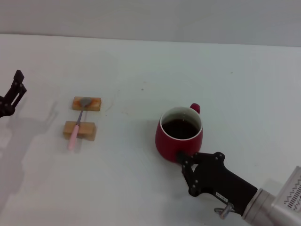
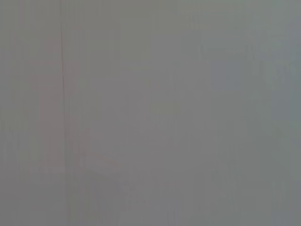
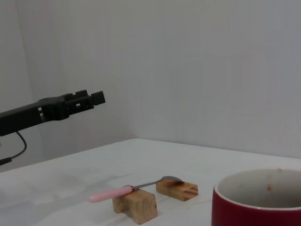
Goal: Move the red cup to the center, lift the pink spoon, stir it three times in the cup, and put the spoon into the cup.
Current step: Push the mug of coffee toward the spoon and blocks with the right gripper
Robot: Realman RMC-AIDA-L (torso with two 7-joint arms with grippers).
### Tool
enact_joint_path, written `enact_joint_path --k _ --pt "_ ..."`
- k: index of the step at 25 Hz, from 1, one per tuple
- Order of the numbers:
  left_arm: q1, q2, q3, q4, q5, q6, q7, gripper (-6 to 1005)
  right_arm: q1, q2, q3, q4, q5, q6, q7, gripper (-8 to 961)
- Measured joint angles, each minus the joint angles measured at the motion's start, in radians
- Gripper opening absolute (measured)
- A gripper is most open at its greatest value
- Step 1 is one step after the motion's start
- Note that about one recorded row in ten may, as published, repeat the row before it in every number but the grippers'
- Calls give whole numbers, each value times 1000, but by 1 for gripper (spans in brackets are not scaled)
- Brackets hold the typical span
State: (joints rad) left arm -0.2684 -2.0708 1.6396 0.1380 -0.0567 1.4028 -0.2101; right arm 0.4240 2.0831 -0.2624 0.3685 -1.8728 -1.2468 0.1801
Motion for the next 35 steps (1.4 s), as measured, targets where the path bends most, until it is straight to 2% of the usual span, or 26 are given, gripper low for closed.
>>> enact_joint_path --k 15,21,29,32,35 --pt "0 0 0 0 0 1 0 790 2 1 14 -13 -3 13 -1 -1" --pt "-2 0 0 -1 0 0 0 788 1 4 23 22 -74 -30 -54 -1" --pt "-1 -1 1 3 0 0 0 785 -3 2 29 72 -86 -202 -264 -1" --pt "0 -1 1 -1 0 -1 0 784 -42 0 54 64 -81 -331 -409 -1" --pt "1 -1 -2 -2 0 0 0 783 -70 0 92 58 -80 -382 -482 0"
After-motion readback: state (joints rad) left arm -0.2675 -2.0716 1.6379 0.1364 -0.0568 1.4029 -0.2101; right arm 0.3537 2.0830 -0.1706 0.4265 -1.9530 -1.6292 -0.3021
